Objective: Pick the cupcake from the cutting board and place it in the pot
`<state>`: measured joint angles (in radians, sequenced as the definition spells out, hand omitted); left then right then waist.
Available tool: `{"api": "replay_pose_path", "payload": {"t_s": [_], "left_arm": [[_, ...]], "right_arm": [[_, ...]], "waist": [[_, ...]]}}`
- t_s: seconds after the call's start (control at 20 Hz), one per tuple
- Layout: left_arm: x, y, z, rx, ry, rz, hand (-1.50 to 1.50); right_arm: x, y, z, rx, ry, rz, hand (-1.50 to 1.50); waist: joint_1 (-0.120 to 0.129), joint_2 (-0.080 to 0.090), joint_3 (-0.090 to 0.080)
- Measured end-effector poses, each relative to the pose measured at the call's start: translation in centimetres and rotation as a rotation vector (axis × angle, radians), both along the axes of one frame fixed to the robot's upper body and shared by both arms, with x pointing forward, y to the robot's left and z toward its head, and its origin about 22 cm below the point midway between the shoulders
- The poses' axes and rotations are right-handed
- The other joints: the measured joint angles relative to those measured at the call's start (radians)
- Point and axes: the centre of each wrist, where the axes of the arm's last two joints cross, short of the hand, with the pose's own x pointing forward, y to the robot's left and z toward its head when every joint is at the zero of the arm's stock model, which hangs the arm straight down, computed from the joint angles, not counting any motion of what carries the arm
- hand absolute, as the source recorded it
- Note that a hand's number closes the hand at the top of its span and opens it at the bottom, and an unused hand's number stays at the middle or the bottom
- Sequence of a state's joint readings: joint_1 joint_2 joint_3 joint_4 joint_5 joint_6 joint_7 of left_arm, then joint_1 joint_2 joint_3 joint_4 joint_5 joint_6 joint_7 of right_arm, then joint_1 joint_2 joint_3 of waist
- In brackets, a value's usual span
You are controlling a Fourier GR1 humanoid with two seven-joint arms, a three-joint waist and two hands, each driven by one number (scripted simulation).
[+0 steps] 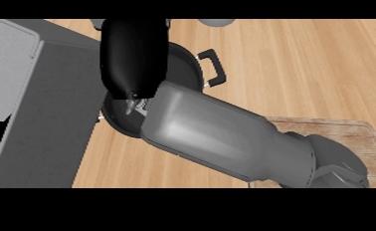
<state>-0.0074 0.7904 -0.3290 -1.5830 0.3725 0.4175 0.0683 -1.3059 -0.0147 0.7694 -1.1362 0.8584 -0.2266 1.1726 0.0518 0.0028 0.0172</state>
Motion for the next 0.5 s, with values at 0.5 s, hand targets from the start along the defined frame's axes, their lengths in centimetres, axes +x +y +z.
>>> {"api": "replay_pose_path", "payload": {"t_s": [0.5], "left_arm": [[0.3, 0.0, -0.1, -0.002, -0.014, -0.011, 0.0]], "right_arm": [[5.9, -2.1, -3.1, -0.01, 0.088, -0.108, 1.5]], "waist": [[0.005, 0.01, 0.004]]}}
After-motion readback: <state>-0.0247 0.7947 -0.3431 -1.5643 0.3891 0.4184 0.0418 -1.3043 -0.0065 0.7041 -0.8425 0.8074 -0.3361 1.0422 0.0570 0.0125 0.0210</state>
